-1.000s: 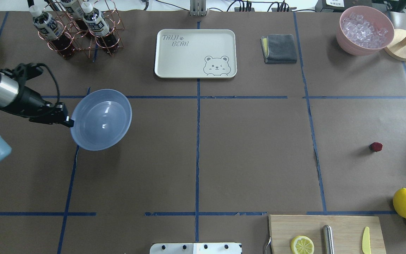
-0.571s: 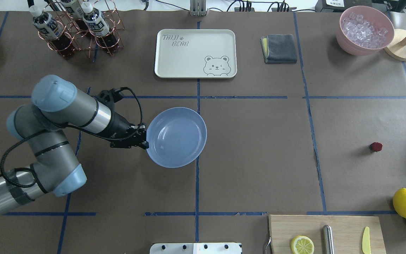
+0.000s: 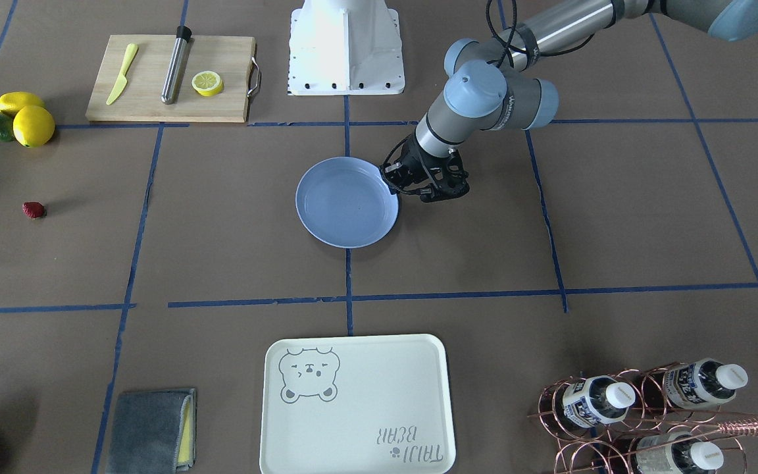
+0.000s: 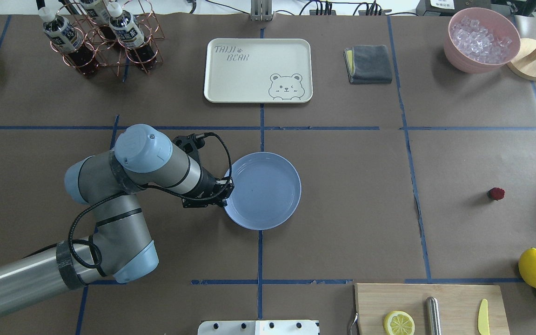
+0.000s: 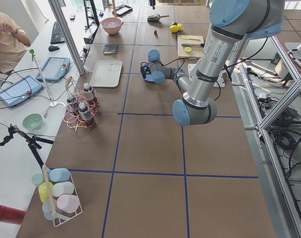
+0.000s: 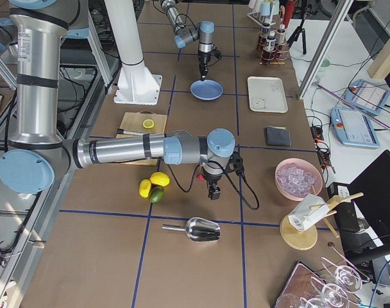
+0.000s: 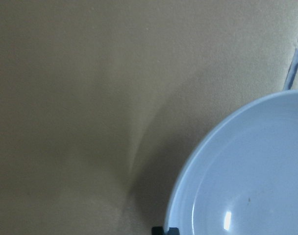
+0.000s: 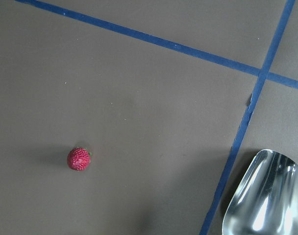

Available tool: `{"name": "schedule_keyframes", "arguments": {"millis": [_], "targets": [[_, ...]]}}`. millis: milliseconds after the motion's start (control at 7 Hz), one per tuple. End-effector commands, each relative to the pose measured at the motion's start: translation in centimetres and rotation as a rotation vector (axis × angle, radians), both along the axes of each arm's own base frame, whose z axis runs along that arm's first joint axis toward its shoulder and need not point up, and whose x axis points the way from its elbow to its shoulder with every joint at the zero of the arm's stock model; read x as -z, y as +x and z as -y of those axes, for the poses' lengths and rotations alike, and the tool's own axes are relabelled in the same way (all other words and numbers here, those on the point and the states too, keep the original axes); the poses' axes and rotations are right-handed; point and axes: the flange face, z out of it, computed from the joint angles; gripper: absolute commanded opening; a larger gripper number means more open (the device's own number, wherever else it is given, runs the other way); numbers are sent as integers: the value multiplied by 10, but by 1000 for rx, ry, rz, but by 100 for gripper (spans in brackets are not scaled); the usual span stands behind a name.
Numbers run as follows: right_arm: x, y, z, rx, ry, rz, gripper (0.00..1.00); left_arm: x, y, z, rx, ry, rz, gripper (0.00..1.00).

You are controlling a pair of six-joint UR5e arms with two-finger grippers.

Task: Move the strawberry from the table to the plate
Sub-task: 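Carry the blue plate with the left gripper toward the table center, then set the plate down with the left gripper while the right gripper reaches for the strawberry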

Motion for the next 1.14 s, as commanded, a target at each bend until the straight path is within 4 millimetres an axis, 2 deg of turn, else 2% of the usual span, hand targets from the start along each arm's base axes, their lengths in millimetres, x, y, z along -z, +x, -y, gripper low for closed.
{"name": "schedule_keyframes", "arguments": {"millis": [0,143,286,429,571,714,857,1000], "targets": [[2,-2,1,4,11,6,100,11,2,1,9,7,1,59],[7,-10,3,17,40,28,100,23,-5,-2,9,18,-25,62],[15,-29,4,-15,3,56,100,49,-23,-7,14,46,-78,66],[24,-66,4,-49,-24,68,100,66,-42,-5,30,63,-114,72],[23,-104,1,-87,-69,77,100,78,-59,-6,45,76,-145,74],[16,-137,-2,-122,-59,41,100,79,-67,-4,55,79,-151,74],[-1,-182,-13,-163,-62,-4,100,80,-68,-4,56,80,-153,76],[-1,-209,-23,-207,-84,-19,100,80,-68,-4,58,79,-152,77]]}}
